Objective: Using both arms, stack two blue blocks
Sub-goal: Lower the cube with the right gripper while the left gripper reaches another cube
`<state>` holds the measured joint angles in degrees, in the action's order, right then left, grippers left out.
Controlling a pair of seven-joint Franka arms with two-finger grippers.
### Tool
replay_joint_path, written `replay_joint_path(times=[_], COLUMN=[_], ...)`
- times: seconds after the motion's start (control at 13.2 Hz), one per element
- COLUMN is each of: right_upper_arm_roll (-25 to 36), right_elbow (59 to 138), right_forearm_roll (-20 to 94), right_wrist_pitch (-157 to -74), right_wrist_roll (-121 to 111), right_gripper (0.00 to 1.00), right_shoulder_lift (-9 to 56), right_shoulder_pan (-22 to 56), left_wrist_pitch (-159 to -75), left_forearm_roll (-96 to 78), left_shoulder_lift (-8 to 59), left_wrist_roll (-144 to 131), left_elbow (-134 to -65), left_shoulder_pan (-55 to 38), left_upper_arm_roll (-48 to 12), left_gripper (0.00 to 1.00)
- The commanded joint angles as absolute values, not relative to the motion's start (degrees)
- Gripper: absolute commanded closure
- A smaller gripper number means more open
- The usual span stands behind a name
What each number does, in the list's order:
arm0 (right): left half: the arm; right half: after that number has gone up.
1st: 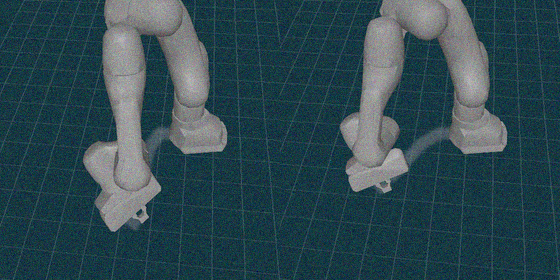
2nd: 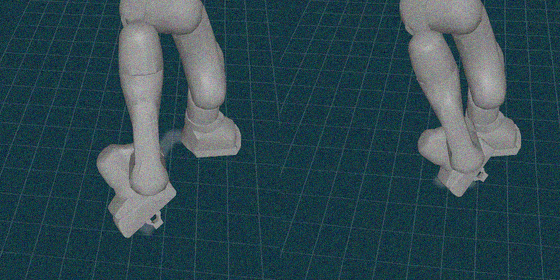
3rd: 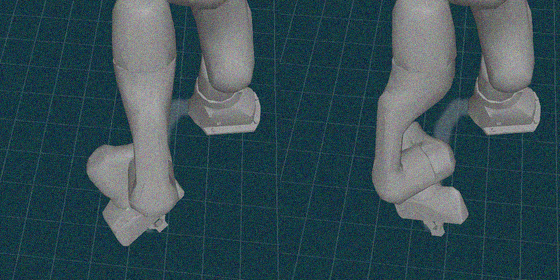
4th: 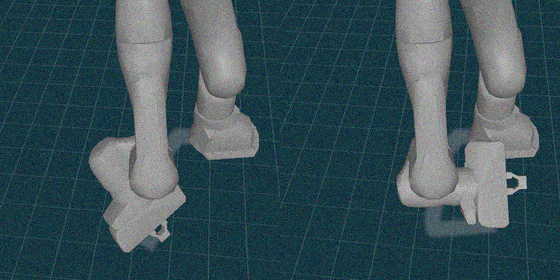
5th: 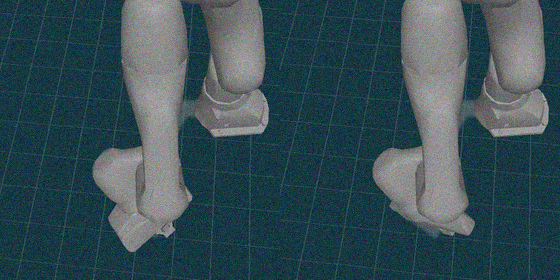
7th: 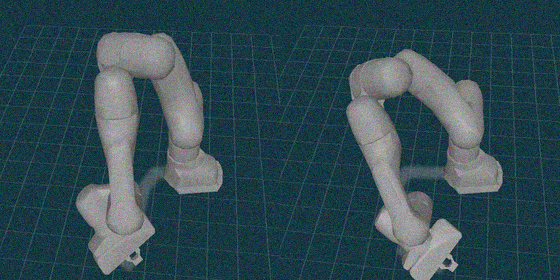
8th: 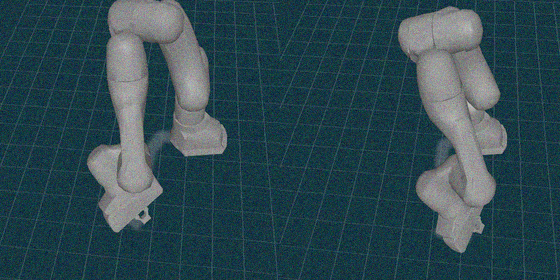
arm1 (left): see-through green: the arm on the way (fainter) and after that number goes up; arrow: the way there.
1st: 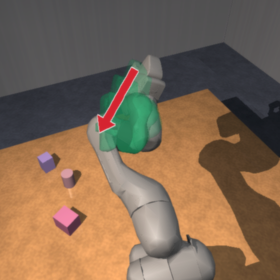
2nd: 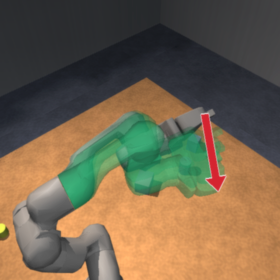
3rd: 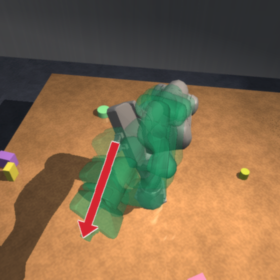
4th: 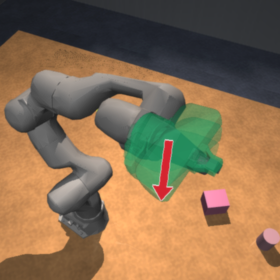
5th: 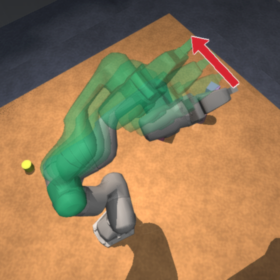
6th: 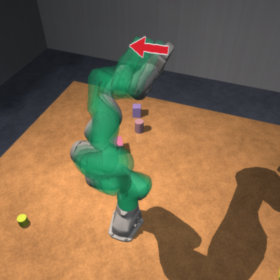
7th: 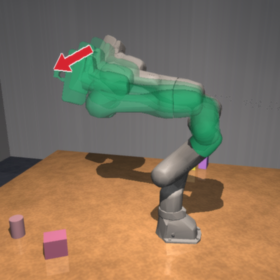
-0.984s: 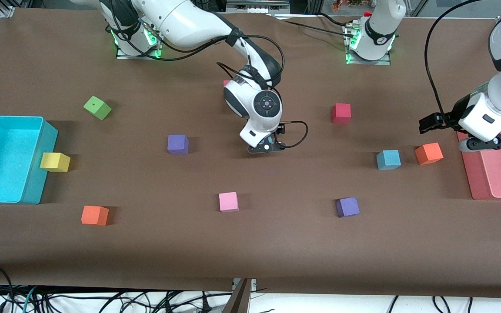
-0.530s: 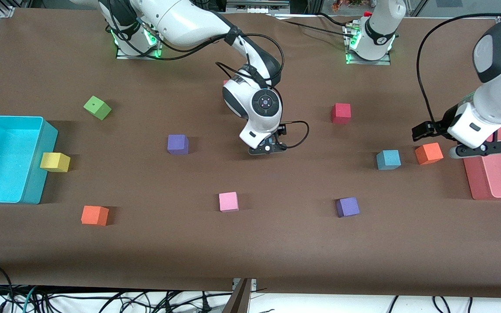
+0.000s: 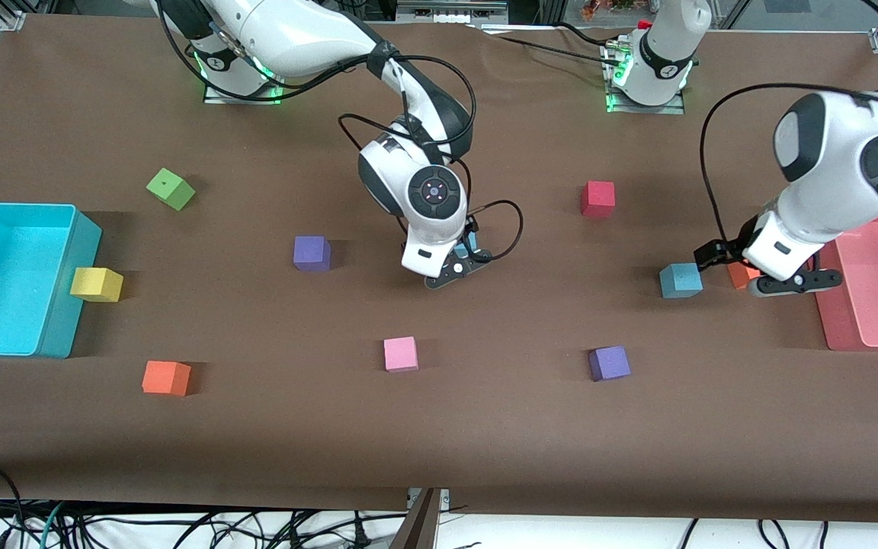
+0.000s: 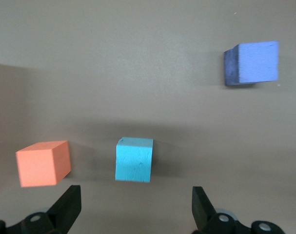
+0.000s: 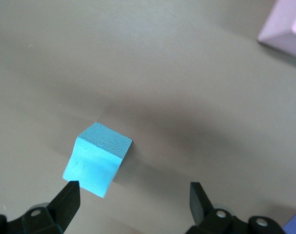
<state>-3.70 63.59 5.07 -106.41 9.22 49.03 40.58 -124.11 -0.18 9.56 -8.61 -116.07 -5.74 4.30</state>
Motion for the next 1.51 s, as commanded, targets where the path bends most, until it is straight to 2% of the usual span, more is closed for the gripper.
replay_joint_path(times=[0.0,0.15,0.23,0.38,0.68,1.13,1.44], right_upper_arm_roll=[-3.0,-3.1,-3.1,-3.2,-3.3,-3.3,-3.3], right_elbow=[75.0,91.9,97.3,103.0,108.5,112.1,111.7], right_forearm_roll=[10.3,14.7,18.2,25.1,38.8,76.9,86.5], right_wrist_pitch=[-113.8,-128.1,-133.2,-137.9,-143.6,-143.8,-143.7], right_wrist_roll=[-3.6,-10.1,-14.6,-26.3,-49.0,-93.1,-104.7], right_gripper=[0.01,0.01,0.01,0.01,0.01,0.01,0.01], right_shoulder_lift=[42.4,34.2,31.8,30.1,29.3,30.8,33.7], right_shoulder_pan=[38.8,37.4,37.3,36.9,36.7,36.5,36.4], left_wrist_pitch=[-129.7,-135.1,-138.0,-140.4,-144.2,-144.8,-144.8], left_forearm_roll=[-1.3,-1.3,-1.3,-1.2,-1.3,-1.3,-1.3], left_shoulder_lift=[12.1,13.4,13.8,15.5,20.0,22.0,22.3], left_wrist_roll=[-7.0,-6.9,-6.9,-6.9,-1.7,-1.5,-1.5], left_elbow=[-118.4,-121.8,-123.6,-124.5,-124.8,-125.2,-125.2], left_shoulder_pan=[-5.9,-5.9,-5.9,-5.8,-5.3,-5.1,-5.1], left_upper_arm_roll=[4.0,4.0,4.0,4.0,4.0,4.0,4.0], left_gripper=[0.0,0.0,0.0,0.0,0.0,0.0,0.0])
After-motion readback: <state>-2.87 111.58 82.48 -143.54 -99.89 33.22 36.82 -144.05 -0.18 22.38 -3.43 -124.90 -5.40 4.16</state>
